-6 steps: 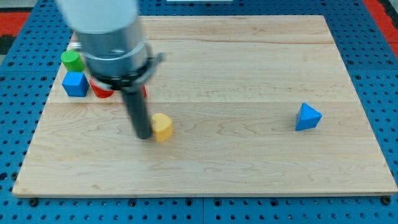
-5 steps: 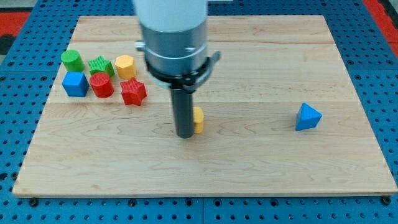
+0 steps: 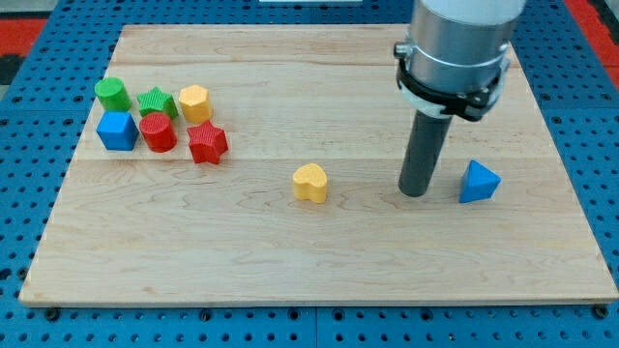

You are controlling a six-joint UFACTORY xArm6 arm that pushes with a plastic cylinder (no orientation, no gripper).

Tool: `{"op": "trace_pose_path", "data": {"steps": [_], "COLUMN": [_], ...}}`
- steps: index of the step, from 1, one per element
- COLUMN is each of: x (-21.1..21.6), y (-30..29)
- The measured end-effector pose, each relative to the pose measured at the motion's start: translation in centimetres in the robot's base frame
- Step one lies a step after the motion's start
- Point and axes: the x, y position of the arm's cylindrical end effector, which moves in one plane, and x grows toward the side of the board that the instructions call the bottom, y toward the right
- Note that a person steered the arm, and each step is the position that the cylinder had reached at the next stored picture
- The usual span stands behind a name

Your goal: Push the yellow heart above the red star

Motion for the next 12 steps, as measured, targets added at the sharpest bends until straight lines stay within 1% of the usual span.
{"op": "trace_pose_path", "data": {"steps": [2,3,4,5,6,7,8,9,10,11,12], "x": [0.4,1.8,0.3,-4.2,-3.2,-0.4,-1.7,-4.4,-6.1,-7.8,-8.4], "y": [-0.2,-4.8,-9.2,-11.6,-11.3,-11.8,-17.0,-19.8,-20.6,-19.8,-17.9]}}
